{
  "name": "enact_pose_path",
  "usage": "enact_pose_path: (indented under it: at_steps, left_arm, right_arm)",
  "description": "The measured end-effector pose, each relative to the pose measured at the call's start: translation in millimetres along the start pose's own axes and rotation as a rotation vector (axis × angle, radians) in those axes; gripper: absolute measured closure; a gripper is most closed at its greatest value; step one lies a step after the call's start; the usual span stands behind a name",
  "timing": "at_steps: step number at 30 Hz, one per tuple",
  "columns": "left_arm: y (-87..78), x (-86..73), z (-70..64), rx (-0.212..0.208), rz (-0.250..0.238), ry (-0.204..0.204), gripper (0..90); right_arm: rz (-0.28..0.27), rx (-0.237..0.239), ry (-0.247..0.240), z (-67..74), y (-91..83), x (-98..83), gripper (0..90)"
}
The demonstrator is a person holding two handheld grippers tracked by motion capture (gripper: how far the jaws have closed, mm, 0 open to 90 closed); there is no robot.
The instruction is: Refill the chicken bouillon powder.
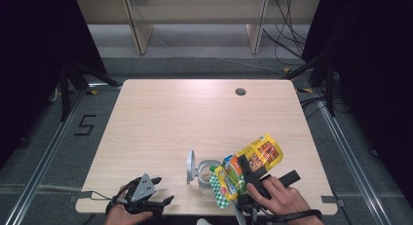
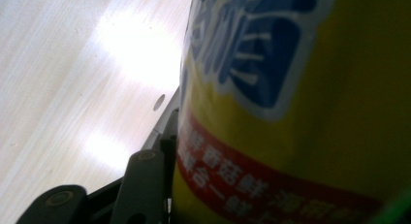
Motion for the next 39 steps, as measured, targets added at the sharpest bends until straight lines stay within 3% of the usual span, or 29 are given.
enact_pose_path:
  at_steps: [1, 10, 11, 14, 16, 17, 20, 30, 31, 36, 39]
  left_arm:
    - [-0.2, 0.2, -0.8, -0.007, -0.004, -0.005, 26.2]
    - [0.1, 0.0, 0.0, 0.0, -0.001, 0.0, 26.2]
    - [0.7, 0.5, -1.7, -0.003, -0.013, -0.024, 26.2]
    - [0.1, -0.2, 0.8, 0.002, 0.01, 0.01, 26.2]
    - [0.5, 0.0, 0.0, 0.001, 0.0, 0.0, 26.2]
    - [0.7, 0.5, -1.9, -0.003, -0.012, -0.025, 26.2]
    - [-0.1, -0.1, -0.3, 0.001, 0.005, 0.004, 26.2]
    - [1.1, 0.2, -1.3, -0.003, -0.001, -0.005, 26.2]
    - [1.0, 0.1, -0.8, -0.001, 0.0, 0.001, 26.2]
    - [0.4, 0.2, 0.1, -0.004, 0.009, 0.012, 26.2]
    - [1.1, 0.2, -1.5, -0.004, -0.001, -0.005, 26.2]
  right_arm:
    - [0.002, -0.001, 0.015, 1.0, 0.0, -0.3, 59.7]
    - [0.0, 0.005, -0.043, -3.1, -0.1, 1.8, 61.1]
    - [-0.001, 0.004, -0.043, -3.0, -0.2, 2.0, 61.1]
    - [0.011, -0.001, -0.057, -2.8, -0.7, 2.2, 61.1]
    - [0.022, -0.002, -0.062, -2.6, -0.8, 2.1, 61.1]
    - [0.021, 0.003, -0.066, -2.8, -0.7, 2.2, 61.1]
    - [0.019, 0.002, -0.073, -2.8, -0.9, 2.3, 61.1]
    - [0.025, -0.008, -0.101, -2.9, -0.6, 3.7, 61.1]
    - [0.023, 0.002, -0.131, -4.9, -0.3, 4.6, 61.1]
    - [0.029, -0.004, -0.152, -6.6, -1.2, 4.7, 61.2]
    - [0.026, 0.004, -0.157, -7.7, -0.4, 4.7, 61.2]
Point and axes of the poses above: each handheld gripper's, and its own axes: y roughly forward along the jaws, x roughly out of its top, z roughly to its left, the point moved 4 cm from there along y, roughly forward along the jaws, and after that the axes turned 15 degrees about x, right-handed, at the moved point
